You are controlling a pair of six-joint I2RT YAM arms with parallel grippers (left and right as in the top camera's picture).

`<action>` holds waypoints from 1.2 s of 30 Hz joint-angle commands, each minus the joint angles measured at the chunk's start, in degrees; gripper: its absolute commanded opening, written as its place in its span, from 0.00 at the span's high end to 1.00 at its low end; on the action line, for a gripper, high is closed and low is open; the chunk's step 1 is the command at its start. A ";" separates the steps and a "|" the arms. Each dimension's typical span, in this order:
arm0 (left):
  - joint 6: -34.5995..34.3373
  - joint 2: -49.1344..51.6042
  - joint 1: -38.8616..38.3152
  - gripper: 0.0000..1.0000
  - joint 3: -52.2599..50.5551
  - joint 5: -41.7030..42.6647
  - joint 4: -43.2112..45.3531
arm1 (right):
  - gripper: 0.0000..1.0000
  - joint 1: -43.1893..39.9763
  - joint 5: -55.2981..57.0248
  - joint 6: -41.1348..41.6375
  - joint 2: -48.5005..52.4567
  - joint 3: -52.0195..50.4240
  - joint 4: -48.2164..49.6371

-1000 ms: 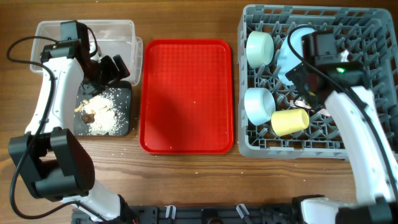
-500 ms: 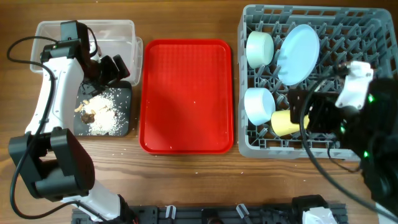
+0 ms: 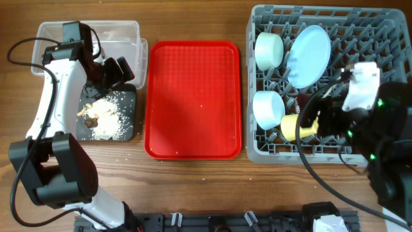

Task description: Sort waste into correct bins and load items into the dishwasher rack

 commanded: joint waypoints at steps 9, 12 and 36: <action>-0.72 -1.05 0.00 0.00 0.76 0.50 -0.02 | 0.00 -1.11 2.86 -3.52 -24.06 -43.01 43.54; -0.72 -1.05 0.00 0.00 0.76 0.50 -0.02 | 0.00 -1.73 2.89 -3.52 -32.26 -53.27 49.35; -0.72 -1.05 0.00 0.00 0.76 0.50 -0.02 | 0.00 -1.95 1.79 -1.64 -53.11 -76.28 58.84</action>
